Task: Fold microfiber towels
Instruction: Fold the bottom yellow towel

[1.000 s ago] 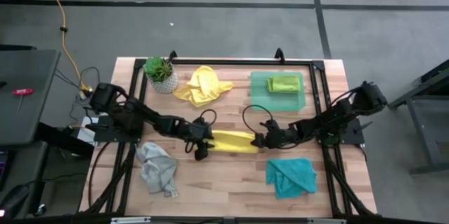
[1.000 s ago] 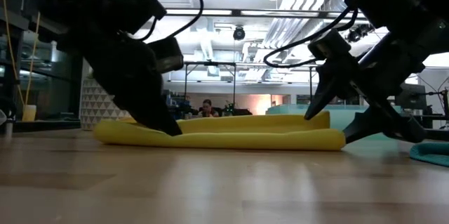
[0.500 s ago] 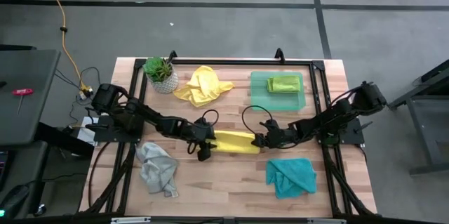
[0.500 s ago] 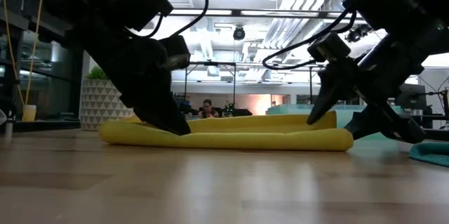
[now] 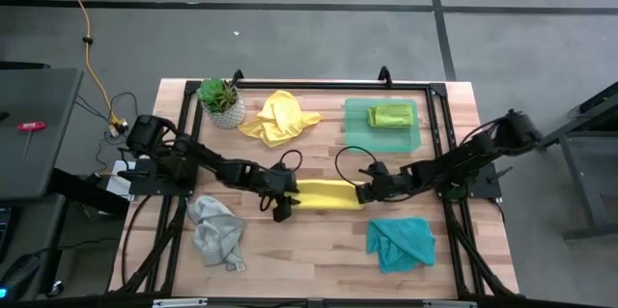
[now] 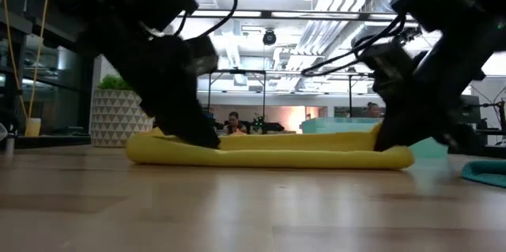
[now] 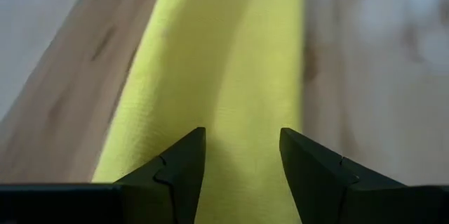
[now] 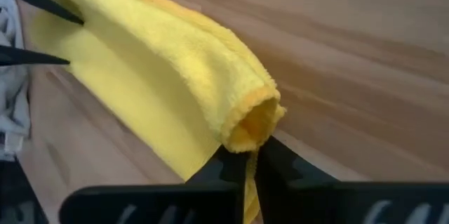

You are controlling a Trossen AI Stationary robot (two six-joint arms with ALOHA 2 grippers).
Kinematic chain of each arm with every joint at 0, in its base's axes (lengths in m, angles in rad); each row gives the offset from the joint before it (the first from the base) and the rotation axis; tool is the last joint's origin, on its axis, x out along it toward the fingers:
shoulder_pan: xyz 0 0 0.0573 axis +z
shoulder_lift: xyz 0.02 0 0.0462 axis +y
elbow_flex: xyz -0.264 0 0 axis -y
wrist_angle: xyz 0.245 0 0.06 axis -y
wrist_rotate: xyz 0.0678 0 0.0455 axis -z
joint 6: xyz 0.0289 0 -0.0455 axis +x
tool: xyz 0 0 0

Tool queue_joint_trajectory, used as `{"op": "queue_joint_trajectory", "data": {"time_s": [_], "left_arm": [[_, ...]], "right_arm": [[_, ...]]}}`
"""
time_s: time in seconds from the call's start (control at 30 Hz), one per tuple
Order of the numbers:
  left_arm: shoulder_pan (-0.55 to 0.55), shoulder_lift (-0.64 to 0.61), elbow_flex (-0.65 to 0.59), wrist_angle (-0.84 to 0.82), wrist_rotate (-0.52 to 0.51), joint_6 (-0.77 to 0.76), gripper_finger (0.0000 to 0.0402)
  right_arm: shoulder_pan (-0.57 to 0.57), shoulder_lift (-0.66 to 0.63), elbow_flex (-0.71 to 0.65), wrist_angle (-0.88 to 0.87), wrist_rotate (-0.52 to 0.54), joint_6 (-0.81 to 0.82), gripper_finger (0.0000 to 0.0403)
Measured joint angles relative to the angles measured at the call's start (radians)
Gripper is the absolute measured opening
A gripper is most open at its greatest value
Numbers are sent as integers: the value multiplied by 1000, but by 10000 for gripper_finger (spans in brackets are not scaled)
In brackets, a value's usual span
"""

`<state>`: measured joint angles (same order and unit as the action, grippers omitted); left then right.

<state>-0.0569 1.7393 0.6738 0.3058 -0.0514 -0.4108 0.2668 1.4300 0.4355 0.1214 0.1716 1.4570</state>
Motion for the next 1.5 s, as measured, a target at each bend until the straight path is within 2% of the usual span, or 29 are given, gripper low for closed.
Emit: {"op": "queue_joint_trajectory", "data": {"time_s": [0.13,0.3,0.4,0.5,0.53,0.7,0.9,1.23,1.5], "left_arm": [[6,-1,90,-77,27,87,174],[5,-47,221,-329,24,285,157],[-6,-87,245,-509,-27,381,113],[-20,-142,230,-610,-92,412,32],[-23,-162,213,-628,-102,403,17],[-52,-219,76,-558,-141,328,3],[-70,-187,-46,-382,-143,223,0],[-56,-79,-48,-186,-140,204,0],[-54,-38,-42,-149,-146,203,0]], "right_arm": [[0,-119,0,-144,0,-10,3],[0,-259,1,-268,-8,-26,1],[1,-323,1,-321,-17,-25,1],[1,-364,1,-353,-19,-10,1],[1,-367,2,-361,-19,3,1],[1,-374,2,-387,-41,28,0],[-1,-324,84,-437,-54,11,0],[-30,-185,213,-400,-71,2,0],[-33,-37,300,-262,-67,1,0]]}}
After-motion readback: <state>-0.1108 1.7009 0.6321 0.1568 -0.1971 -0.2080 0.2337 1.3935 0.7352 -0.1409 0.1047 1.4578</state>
